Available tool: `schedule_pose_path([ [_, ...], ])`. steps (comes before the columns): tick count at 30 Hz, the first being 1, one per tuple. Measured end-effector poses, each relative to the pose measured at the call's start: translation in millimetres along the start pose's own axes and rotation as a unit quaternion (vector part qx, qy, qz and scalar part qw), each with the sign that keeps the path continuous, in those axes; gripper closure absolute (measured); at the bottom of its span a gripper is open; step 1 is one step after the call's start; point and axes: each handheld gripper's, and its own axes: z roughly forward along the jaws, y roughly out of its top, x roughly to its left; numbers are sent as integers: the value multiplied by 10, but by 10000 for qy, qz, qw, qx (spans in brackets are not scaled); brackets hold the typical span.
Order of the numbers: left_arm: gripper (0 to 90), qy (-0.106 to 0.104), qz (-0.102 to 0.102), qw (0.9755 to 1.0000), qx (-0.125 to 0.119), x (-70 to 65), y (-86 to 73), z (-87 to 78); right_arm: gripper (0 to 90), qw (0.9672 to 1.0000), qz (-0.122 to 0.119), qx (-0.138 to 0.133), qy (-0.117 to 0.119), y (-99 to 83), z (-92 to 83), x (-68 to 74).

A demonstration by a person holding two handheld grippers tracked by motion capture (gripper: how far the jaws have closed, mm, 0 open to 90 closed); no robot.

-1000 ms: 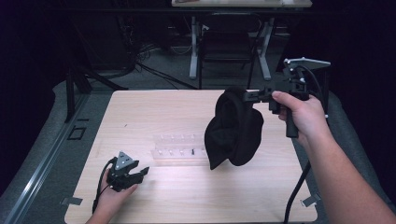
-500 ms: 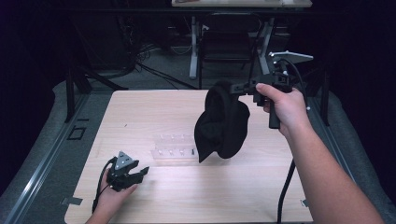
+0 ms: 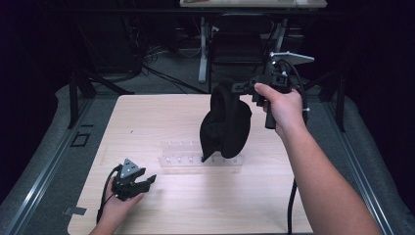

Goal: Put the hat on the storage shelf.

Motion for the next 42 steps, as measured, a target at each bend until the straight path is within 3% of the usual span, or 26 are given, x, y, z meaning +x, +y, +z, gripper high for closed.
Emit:
schedule_pose_path([
  [13,487,7,23,10000,-44,-9,15,-13,876,9997,51,-159,-186,13,150,-101],
  [18,487,15,7,9999,-132,-31,36,-28,875,10000,75,-25,-38,-19,198,-119],
  [24,490,-54,67,9996,-276,-93,122,-75,873,9999,-15,98,77,-84,248,-37],
  [30,528,-353,93,9985,-404,-194,254,-106,867,9997,-19,184,183,-153,322,21],
  [37,572,-624,374,9957,-576,-378,499,-44,863,9993,21,212,294,-177,398,46],
  [42,590,-791,438,9934,-709,-513,649,11,861,9992,23,220,342,-171,431,50],
])
